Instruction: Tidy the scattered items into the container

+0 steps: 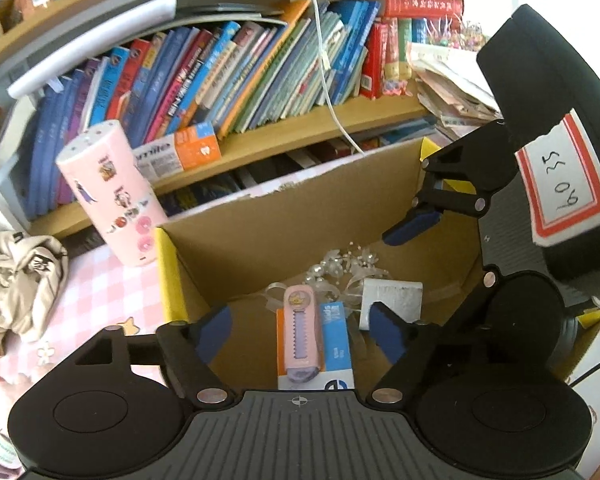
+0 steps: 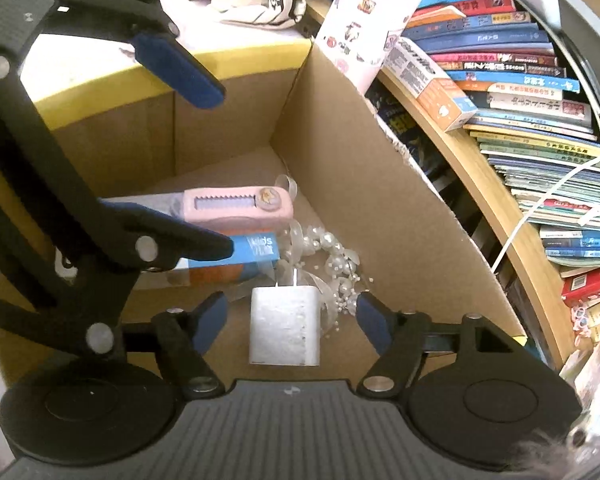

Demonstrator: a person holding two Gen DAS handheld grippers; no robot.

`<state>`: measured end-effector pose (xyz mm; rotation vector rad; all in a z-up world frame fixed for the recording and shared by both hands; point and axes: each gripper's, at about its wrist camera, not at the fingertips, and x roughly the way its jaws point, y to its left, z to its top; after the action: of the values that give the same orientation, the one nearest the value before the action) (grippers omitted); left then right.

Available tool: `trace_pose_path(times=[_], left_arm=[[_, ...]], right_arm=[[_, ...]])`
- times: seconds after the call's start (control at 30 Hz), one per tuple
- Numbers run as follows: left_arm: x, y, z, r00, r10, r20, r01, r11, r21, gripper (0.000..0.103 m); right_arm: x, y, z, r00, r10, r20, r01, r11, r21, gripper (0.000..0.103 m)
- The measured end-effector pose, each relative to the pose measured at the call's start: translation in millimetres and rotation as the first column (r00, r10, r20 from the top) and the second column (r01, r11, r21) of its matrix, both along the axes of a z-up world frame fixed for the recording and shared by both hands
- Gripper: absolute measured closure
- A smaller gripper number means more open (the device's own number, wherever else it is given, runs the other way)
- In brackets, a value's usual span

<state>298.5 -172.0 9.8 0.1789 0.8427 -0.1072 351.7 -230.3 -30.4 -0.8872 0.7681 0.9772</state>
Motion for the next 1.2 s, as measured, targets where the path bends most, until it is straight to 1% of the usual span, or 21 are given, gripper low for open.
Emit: trace_pose_path(times=[0.13, 0.27, 0.37, 0.47, 0.63, 0.7, 0.8, 0.97, 1.2], left_arm=[[-11.7, 1.2, 8.3, 0.999, 0.014, 0.030, -0.014, 1.000, 0.007, 0.018], [-25.7, 1.7, 20.2, 0.997, 0.019, 0.076, -0.019, 1.000, 0.005, 0.012], [-37.5, 2.8, 30.4, 0.993, 0.030, 0.111, -0.030, 1.000, -0.005, 0.010], [-48.0, 5.1, 39.0, 0.990, 0.044, 0.132, -0.042, 0.999, -0.024, 0.009], [-63.2, 8.4, 52.4, 0.982, 0.069, 0.173, -0.062, 0.997, -0.046, 0.006], [-68.4, 9.8, 57.7, 0.979, 0.080, 0.188, -0.070, 0.996, -0.061, 0.006], [-75.7, 8.9, 62.6, 0.976, 0.073, 0.203, -0.060, 0.996, -0.069, 0.005], [-86.4, 5.3, 65.4, 0.976, 0.032, 0.217, -0.021, 0.998, -0.056, 0.002], [-101.3, 4.2, 59.6, 0.976, -0.014, 0.215, 0.028, 0.998, -0.064, 0.002]], right_arm=[[-6.3, -6.3, 8.0, 1.000, -0.018, 0.017, 0.017, 0.999, 0.035, 0.022], [-12.0, -15.7, 18.9, 0.998, -0.052, 0.023, 0.050, 0.995, 0.082, 0.021], [-16.4, -23.4, 28.5, 0.997, -0.074, 0.033, 0.070, 0.990, 0.123, 0.020], [-21.8, -32.4, 40.2, 0.994, -0.098, 0.045, 0.089, 0.981, 0.173, 0.019], [-31.2, -49.8, 63.7, 0.987, -0.152, 0.052, 0.133, 0.954, 0.268, 0.017], [-35.5, -56.0, 70.6, 0.985, -0.167, 0.053, 0.144, 0.946, 0.292, 0.016], [-43.8, -65.8, 78.2, 0.979, -0.195, 0.056, 0.167, 0.934, 0.316, 0.015], [-58.1, -80.1, 82.0, 0.966, -0.252, 0.056, 0.220, 0.919, 0.328, 0.014], [-80.6, -93.5, 82.7, 0.934, -0.351, 0.060, 0.312, 0.888, 0.339, 0.013]])
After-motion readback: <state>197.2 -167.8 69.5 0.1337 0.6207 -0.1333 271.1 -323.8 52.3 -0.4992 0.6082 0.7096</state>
